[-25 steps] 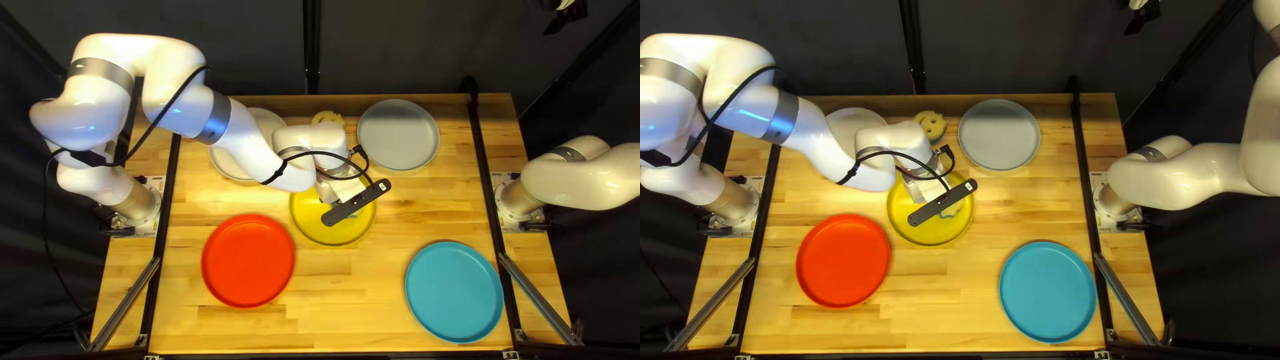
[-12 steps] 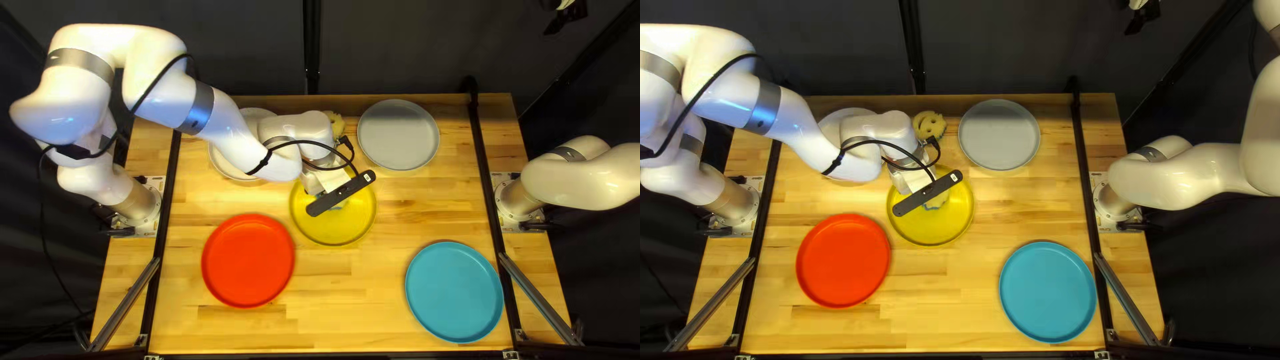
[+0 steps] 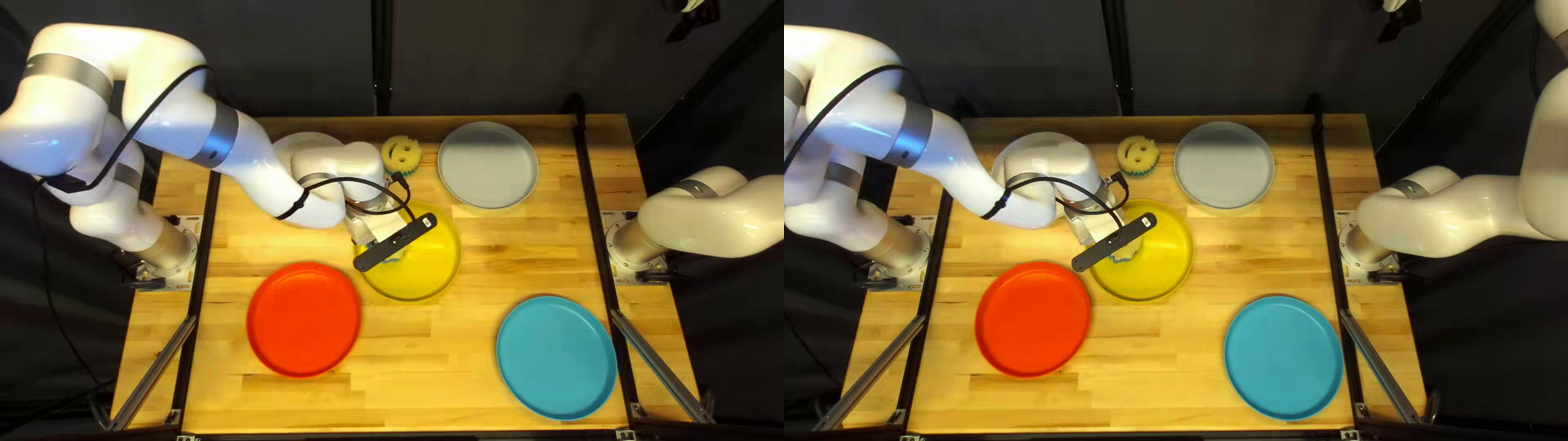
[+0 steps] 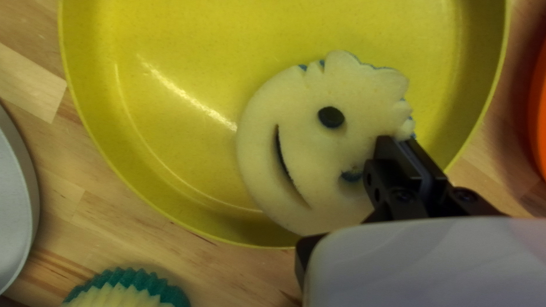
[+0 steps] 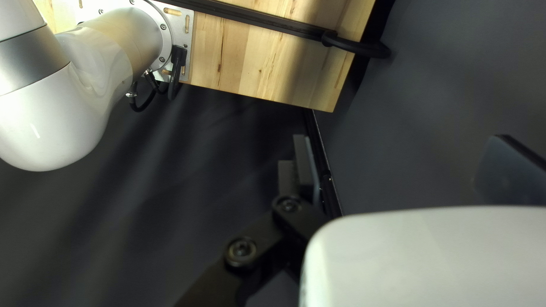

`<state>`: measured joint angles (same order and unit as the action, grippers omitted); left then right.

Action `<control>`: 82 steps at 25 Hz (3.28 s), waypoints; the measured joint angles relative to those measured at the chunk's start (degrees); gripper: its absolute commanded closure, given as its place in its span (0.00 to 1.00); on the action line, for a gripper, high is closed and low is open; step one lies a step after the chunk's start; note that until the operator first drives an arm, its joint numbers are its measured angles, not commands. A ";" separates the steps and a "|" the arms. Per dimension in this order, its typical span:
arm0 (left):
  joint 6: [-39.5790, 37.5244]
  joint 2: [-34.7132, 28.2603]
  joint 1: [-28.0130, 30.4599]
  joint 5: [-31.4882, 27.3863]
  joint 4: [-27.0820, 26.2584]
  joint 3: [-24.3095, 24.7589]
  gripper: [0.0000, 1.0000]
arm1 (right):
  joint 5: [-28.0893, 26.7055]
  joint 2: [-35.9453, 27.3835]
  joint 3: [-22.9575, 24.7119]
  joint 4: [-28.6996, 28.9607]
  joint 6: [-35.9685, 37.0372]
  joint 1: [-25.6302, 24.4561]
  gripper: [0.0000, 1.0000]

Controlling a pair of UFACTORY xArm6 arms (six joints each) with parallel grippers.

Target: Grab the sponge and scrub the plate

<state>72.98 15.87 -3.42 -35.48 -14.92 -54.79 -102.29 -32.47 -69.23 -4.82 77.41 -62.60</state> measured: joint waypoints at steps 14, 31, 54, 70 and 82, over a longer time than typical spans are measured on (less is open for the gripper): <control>3.81 10.80 -2.63 -6.04 1.19 -16.73 1.00 | 0.00 0.00 0.00 0.00 0.00 0.00 0.00; 6.87 1.25 1.83 -6.00 -2.93 -4.93 1.00 | 0.00 0.00 0.00 0.00 0.00 0.00 0.00; 1.40 1.87 4.03 -3.29 -2.18 -4.41 1.00 | 0.00 0.00 0.00 0.00 0.00 0.00 0.00; 7.23 11.82 2.52 -7.86 -1.07 -18.96 1.00 | 0.00 0.00 0.00 0.00 0.00 0.00 0.00; 6.21 -2.85 6.49 -5.96 -2.05 -2.00 1.00 | 0.00 0.00 0.00 0.00 0.00 0.00 0.00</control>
<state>79.20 13.02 3.08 -41.44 -16.97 -56.80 -102.29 -32.47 -69.23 -4.82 77.41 -62.60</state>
